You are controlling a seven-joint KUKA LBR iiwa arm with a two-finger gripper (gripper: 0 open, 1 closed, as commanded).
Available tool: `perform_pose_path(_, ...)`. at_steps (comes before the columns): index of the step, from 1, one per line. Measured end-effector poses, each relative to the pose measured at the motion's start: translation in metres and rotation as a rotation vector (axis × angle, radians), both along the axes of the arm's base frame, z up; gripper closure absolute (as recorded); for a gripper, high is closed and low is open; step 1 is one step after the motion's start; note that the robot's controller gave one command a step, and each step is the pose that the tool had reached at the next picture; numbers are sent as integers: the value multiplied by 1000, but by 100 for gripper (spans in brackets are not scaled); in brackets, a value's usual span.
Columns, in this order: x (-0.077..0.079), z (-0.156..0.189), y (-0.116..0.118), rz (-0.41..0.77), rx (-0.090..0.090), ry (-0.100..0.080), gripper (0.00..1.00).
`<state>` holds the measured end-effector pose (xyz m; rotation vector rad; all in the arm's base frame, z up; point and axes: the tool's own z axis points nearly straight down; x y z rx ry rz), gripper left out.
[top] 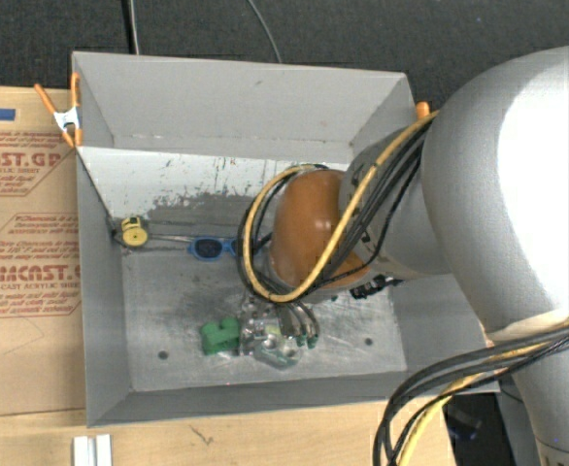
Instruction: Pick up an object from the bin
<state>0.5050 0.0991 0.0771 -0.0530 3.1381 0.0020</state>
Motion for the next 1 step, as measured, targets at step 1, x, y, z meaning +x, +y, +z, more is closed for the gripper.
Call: perform_pose_path(1,-1,153,-10,96,-1,-7,100)
